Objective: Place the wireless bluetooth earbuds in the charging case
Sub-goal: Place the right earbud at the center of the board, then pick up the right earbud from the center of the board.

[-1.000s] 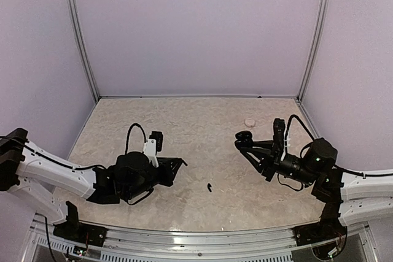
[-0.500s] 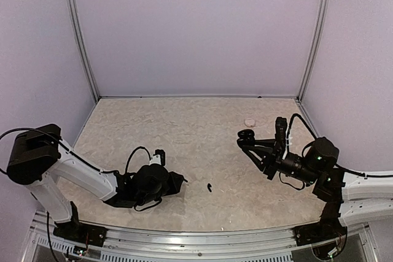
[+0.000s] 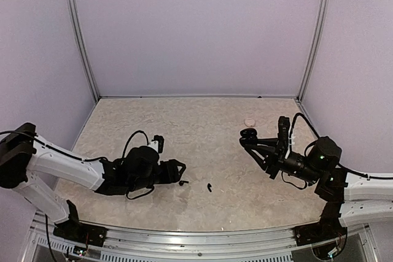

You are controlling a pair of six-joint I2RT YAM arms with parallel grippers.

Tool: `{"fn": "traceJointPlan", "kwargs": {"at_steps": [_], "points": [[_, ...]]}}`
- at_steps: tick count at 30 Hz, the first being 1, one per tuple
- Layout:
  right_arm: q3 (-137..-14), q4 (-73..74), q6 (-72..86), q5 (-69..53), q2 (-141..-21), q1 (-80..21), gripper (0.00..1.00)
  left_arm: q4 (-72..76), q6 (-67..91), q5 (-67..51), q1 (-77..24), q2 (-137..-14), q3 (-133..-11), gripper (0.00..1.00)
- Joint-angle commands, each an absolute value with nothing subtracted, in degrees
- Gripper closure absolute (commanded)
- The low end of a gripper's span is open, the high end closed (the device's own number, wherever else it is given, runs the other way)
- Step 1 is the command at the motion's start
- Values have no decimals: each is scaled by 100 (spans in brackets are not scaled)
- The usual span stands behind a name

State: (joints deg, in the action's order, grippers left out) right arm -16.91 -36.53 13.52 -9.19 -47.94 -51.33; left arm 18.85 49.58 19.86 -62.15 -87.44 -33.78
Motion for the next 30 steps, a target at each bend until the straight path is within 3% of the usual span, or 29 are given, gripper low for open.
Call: {"fn": "traceJointPlan", "kwargs": {"at_steps": [1, 6, 10, 17, 30], "points": [[-1804, -3604, 1214, -968, -4626, -5068, 100, 2001, 2898, 41, -5301, -7956, -3218, 33], [-1828, -3612, 1203, -1058, -4664, -5021, 100, 1494, 1309, -2391, -4558, -8210, -3487, 41], [-1870, -3605, 1179, -1168, -4686, -5012, 100, 692, -64, -2335, -4545, -8634, -3801, 47], [-1934, -3624, 1165, -1310, -4767, -4988, 100, 1137, -1445, -2775, -4268, -8891, -3671, 49], [-1960, -3702, 1169, -1483, -4824, -4882, 100, 1387, -2265, -3160, -4249, -9669, -3750, 58]]}}
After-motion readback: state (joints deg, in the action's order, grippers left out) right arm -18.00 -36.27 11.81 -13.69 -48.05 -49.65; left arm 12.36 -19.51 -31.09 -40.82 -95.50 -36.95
